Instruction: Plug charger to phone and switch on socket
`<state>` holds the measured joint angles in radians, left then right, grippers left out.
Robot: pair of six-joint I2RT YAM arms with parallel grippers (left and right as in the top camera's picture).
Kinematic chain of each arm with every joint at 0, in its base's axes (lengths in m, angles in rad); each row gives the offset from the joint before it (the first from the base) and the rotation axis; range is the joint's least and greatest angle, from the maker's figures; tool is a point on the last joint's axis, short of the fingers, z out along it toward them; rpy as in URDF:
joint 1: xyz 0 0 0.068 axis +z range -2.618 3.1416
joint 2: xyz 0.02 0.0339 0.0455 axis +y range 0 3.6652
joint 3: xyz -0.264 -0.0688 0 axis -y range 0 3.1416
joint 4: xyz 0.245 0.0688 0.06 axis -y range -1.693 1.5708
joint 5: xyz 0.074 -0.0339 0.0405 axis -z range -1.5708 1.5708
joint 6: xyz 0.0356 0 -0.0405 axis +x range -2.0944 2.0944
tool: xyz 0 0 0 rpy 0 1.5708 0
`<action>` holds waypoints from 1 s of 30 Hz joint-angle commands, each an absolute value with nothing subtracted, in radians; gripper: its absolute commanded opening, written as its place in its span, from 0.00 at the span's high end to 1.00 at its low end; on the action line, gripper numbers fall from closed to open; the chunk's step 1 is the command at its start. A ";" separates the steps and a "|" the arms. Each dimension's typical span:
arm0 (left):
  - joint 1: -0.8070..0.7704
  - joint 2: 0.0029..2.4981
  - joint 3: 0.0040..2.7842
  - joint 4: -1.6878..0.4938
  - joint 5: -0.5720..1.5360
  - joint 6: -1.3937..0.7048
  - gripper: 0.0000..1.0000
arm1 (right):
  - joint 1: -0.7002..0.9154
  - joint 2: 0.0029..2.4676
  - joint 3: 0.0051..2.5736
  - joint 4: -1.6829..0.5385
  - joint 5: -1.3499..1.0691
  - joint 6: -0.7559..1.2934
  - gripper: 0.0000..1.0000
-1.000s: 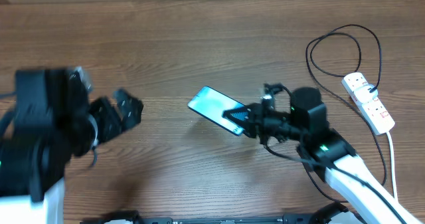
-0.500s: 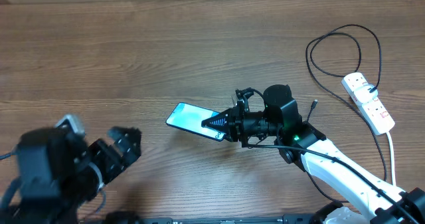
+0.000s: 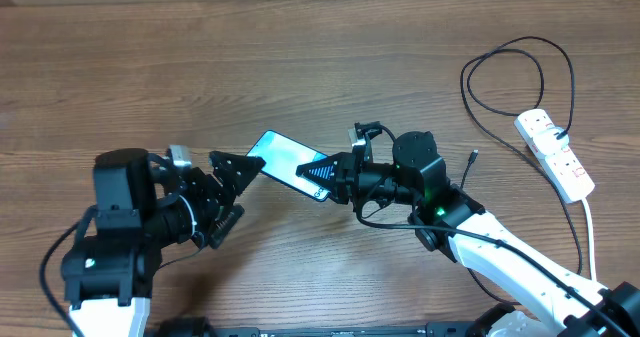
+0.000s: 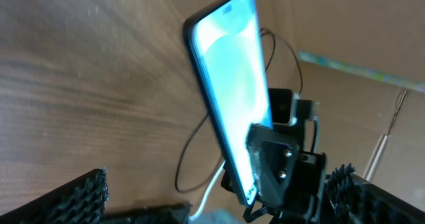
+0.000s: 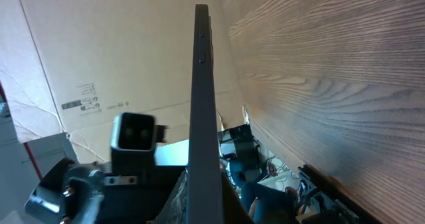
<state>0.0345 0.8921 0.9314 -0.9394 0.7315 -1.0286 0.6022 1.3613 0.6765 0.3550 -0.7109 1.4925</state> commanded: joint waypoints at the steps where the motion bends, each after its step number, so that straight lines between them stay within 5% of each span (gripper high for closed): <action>1: 0.033 0.890 0.887 -0.881 0.825 -1.115 0.03 | 0.627 1.340 0.690 0.371 -0.658 1.489 0.96; 30: 0.016 0.890 0.878 -0.780 0.747 -1.160 0.54 | 0.784 1.340 0.690 0.523 -0.670 1.812 0.96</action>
